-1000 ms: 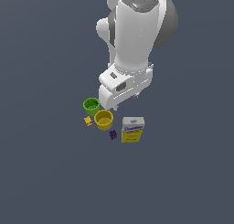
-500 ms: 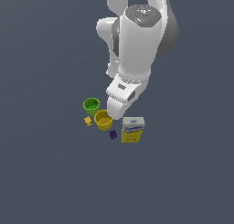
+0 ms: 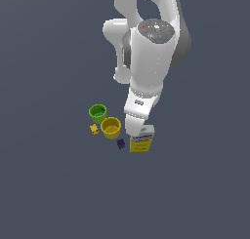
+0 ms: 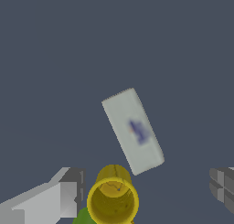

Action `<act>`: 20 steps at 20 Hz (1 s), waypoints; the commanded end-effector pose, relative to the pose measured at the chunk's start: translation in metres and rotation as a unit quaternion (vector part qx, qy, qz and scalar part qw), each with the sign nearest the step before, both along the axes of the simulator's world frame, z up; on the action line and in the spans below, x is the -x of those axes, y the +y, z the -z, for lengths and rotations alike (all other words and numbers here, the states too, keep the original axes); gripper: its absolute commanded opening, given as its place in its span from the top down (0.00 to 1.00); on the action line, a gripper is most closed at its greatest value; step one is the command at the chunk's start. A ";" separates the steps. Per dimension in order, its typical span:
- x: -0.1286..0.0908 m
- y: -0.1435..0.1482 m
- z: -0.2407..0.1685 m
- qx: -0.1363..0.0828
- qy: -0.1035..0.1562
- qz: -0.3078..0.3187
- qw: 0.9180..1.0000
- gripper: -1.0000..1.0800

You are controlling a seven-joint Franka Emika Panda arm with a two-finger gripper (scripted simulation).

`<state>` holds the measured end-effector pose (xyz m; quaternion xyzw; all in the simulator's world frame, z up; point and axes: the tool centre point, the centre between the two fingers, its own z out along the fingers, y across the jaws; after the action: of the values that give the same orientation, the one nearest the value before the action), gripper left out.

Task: Pick up a designated object from a clutter of objects.

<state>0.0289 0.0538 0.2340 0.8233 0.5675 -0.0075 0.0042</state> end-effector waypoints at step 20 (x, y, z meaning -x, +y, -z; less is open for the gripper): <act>-0.010 0.017 0.031 -0.008 -0.002 -0.206 0.978 0.04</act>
<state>0.0382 0.0700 0.2037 0.6932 0.7207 -0.0006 0.0001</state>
